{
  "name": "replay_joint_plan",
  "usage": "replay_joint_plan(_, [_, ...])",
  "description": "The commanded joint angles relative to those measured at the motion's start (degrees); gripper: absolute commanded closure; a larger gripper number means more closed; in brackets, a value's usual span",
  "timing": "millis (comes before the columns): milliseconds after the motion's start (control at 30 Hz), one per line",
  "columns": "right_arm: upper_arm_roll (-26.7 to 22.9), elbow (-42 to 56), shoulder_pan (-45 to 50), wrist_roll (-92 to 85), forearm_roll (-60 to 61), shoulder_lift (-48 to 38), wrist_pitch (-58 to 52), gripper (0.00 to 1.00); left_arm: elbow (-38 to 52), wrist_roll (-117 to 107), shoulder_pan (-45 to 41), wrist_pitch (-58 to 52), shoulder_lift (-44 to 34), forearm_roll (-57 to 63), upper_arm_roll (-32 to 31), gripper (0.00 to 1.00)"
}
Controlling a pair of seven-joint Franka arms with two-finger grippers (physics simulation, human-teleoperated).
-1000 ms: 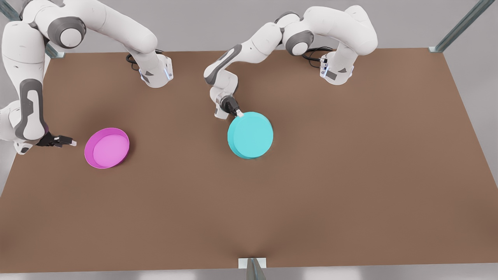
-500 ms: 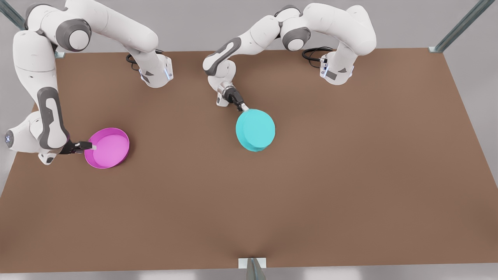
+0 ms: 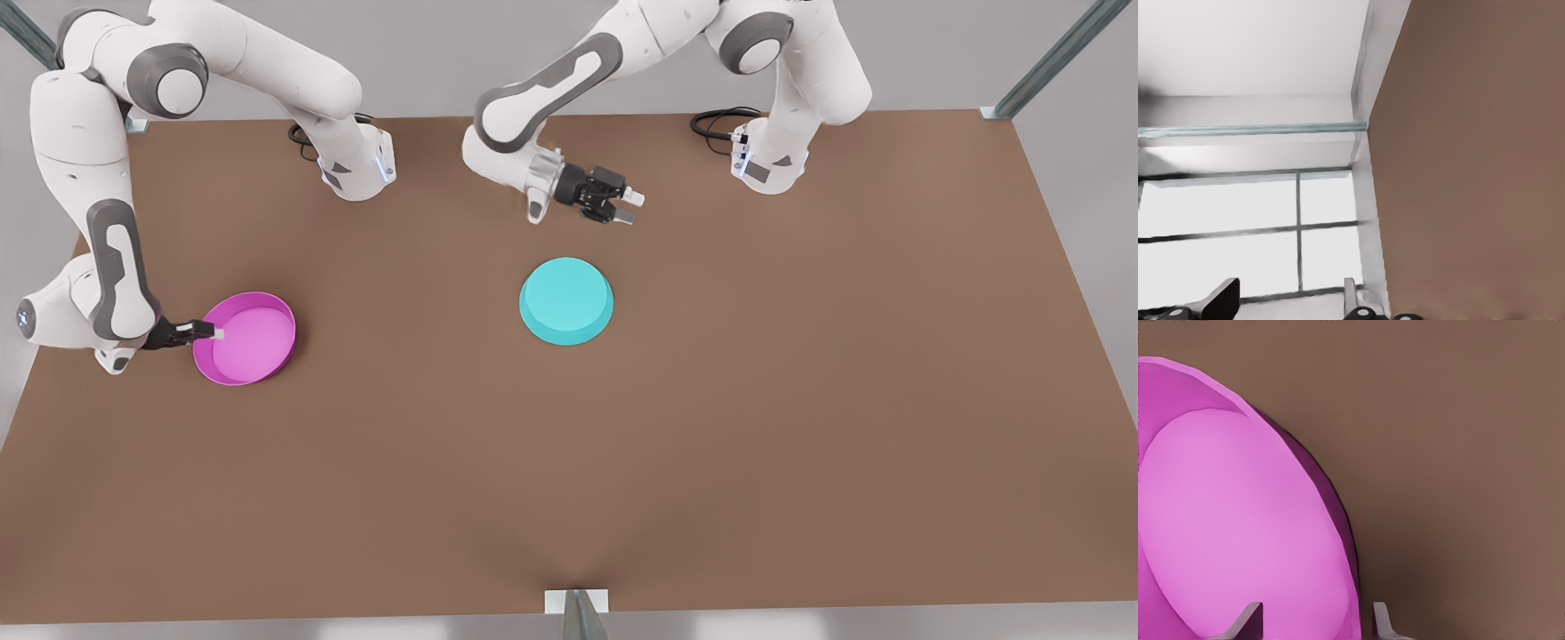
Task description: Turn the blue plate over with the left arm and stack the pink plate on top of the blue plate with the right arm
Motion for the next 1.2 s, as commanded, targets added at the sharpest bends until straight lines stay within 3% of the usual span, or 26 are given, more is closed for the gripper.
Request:
replay_joint_plan(0, [0.0, 0.0, 0.0, -0.1, 0.1, 0.0, 0.0, 0.49, -0.1, 1.2, 2.7, -1.5, -0.8, -8.9, -0.1, 0.0])
replay_joint_plan(133, [0.0, 0.1, 0.0, 0.3, -0.4, 0.1, 1.0, 0.48, 0.3, 44.6, 34.7, -11.6, -11.4, -9.2, 0.9, 0.0])
replay_joint_plan(200, [0.0, 0.2, 0.1, 0.4, -0.4, 0.1, 1.1, 0.48, -0.2, 63.6, 46.0, -11.0, -17.1, -14.1, 4.8, 0.0])
replay_joint_plan(233, [0.0, 0.2, 0.1, 0.5, -0.4, 0.1, 1.1, 0.48, -0.8, 64.4, 50.6, -6.7, -23.7, -27.8, 8.4, 0.0])
replay_joint_plan(267, [0.0, 0.2, 0.0, 0.5, -0.4, 0.2, 1.1, 0.48, -6.9, 64.0, 50.6, 3.6, -33.8, -42.2, 18.6, 0.0])
replay_joint_plan(333, [0.0, 0.4, 0.0, 0.4, -0.4, 0.4, 1.5, 0.48, -25.7, 54.6, 49.9, 33.1, -49.1, -45.5, 18.4, 0.0])
replay_joint_plan(400, [0.0, 0.4, -0.1, 0.2, -0.7, 0.4, 2.1, 0.48, -27.6, 52.5, 52.7, 52.8, -45.6, -49.5, 11.1, 0.0])
replay_joint_plan(467, [0.0, 0.4, -0.4, -0.2, -1.3, 0.4, 2.0, 0.56, -18.0, 47.7, 53.2, 54.7, -36.8, -48.8, 7.6, 0.0])
replay_joint_plan(533, [0.0, 0.4, -0.4, -0.3, -1.3, 0.4, 1.9, 0.56, -3.7, 45.9, 54.2, 46.7, -28.1, -46.8, 5.1, 0.0])
replay_joint_plan(967, [0.0, 1.0, 0.0, -0.1, -1.2, 1.0, 2.7, 0.65, -1.7, 43.5, 54.2, 44.7, -29.7, -45.4, 3.6, 0.0])
replay_joint_plan(1100, [0.0, 1.0, 0.0, -0.4, -1.2, 1.0, 2.7, 0.74, -1.6, 42.7, 54.0, 44.5, -30.9, -45.4, 5.1, 0.0])
replay_joint_plan(1167, [0.0, 1.0, 0.0, -0.4, -1.2, 1.0, 2.7, 0.75, -1.6, 43.2, 54.0, 44.7, -31.1, -44.8, 5.2, 0.0])
